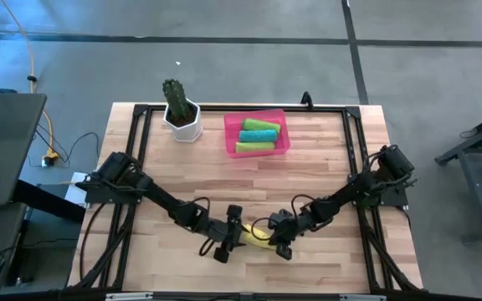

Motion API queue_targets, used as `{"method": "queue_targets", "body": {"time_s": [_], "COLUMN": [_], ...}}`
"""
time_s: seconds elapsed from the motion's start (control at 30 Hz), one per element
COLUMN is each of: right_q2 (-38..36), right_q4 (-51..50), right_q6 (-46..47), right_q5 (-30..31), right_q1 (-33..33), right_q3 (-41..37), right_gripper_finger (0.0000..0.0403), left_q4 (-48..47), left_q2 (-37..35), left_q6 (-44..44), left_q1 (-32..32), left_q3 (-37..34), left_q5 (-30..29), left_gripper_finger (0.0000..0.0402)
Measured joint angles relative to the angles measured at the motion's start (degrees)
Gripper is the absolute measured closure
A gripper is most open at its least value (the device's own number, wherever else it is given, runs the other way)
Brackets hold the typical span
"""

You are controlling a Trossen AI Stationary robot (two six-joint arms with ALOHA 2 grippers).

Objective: Roll microfiber towels into tight, uniform cylinder then place into a basket
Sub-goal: Roll the yellow microfiber cloth

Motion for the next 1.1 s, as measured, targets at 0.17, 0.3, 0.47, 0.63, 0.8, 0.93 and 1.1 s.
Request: {"method": "queue_targets", "body": {"time_s": [0.17,0.3,0.47,0.63,0.8,0.93,1.1], "right_q2": [-0.04,-0.04,-0.06,-0.18,-2.63,-6.36,-11.87], "right_q4": [-0.08,-0.06,-0.17,-0.47,-3.18,-7.15,-7.02], "right_q6": [-0.78,-1.03,-1.03,-2.07,-8.62,-15.11,-30.15], "right_q5": [0.01,0.05,0.10,0.10,0.19,0.09,0.14], "right_q1": [-0.01,-0.02,-0.02,-0.11,-1.02,-2.15,-1.33], "right_q3": [0.02,0.02,0.04,0.09,0.00,-0.03,-0.02], "right_gripper_finger": [0.0378,0.0378,0.0378,0.0368,0.0318,0.0270,0.0232], "left_q4": [1.56,1.27,0.73,0.29,-1.21,-1.89,-2.09], "left_q2": [2.36,3.79,4.20,4.04,4.00,4.00,4.00], "left_q6": [0.44,-1.88,-10.60,-23.59,-31.95,-37.41,-41.43], "left_q1": [0.80,2.19,4.86,7.65,6.96,6.68,6.67], "left_q3": [0.13,0.10,0.17,0.26,0.30,0.29,0.32], "left_q5": [-2.46,-0.41,3.63,16.24,18.60,18.12,17.78], "left_gripper_finger": [0.0218,0.0223,0.0230,0.0258,0.0303,0.0335,0.0363]}}
